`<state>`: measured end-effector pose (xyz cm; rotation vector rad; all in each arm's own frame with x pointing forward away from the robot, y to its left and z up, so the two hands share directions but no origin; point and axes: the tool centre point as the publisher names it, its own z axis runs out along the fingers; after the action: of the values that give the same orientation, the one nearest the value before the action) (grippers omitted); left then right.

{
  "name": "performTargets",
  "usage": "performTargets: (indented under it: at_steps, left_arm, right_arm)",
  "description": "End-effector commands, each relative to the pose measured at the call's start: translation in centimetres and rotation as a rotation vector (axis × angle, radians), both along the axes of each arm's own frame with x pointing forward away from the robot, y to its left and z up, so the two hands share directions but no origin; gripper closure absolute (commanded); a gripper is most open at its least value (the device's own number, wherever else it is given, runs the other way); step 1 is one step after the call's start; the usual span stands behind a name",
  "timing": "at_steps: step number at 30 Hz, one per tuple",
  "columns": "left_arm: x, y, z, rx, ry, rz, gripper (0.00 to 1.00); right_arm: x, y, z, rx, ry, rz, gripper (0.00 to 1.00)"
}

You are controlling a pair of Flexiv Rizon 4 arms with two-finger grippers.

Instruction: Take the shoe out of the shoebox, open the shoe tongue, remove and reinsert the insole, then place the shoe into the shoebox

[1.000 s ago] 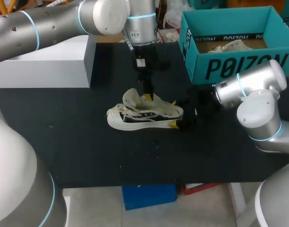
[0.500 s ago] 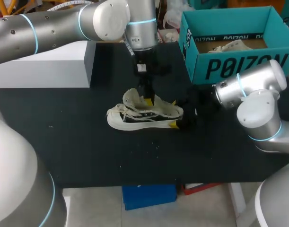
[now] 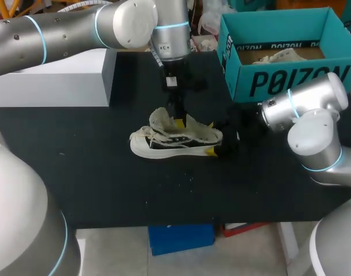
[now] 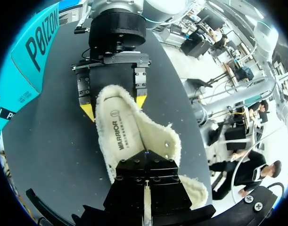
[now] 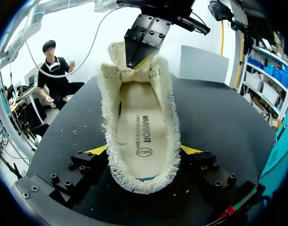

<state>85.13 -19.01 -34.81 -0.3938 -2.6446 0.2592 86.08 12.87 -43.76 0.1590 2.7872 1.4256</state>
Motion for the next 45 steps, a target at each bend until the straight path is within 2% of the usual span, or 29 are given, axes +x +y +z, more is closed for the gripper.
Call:
performTargets:
  at_steps: [1,10,23,31,39,40,41,43,45]
  left_arm:
    - [-0.3,0.1,-1.3,-0.007,0.013,0.016,1.0]
    - [-1.7,0.0,-3.7,0.003,0.044,0.039,1.0]
    - [-3.3,-0.5,-5.6,0.033,0.062,0.071,1.0]
    - [-3.7,-1.0,-6.7,0.062,0.045,0.101,1.0]
    - [-3.4,-0.9,-6.6,0.051,0.017,0.127,1.0]
    - [-3.4,-0.9,-6.5,0.05,0.014,0.129,0.75]
    - [-3.3,-0.8,-6.3,0.045,0.01,0.13,0.64]
    - [-3.2,-0.7,-6.1,0.042,0.001,0.133,0.54]
    - [-3.1,-0.6,-5.9,0.039,-0.005,0.134,0.5]
  right_arm:
    - [0.2,0.0,-0.3,-0.002,0.001,-0.002,1.0]
    - [0.2,0.0,-0.3,-0.002,0.001,-0.002,1.0]
    - [0.2,0.0,-0.3,-0.002,0.001,-0.002,1.0]
    - [0.2,0.0,-0.3,-0.002,0.001,-0.002,1.0]
    - [0.2,0.0,-0.3,-0.002,0.001,-0.002,1.0]
    - [0.2,0.0,-0.3,-0.002,0.001,-0.002,1.0]
    - [0.2,0.0,-0.3,-0.002,0.001,-0.002,1.0]
    - [0.2,0.0,-0.3,-0.002,0.001,-0.002,1.0]
    - [0.2,0.0,-0.3,-0.002,0.001,-0.002,1.0]
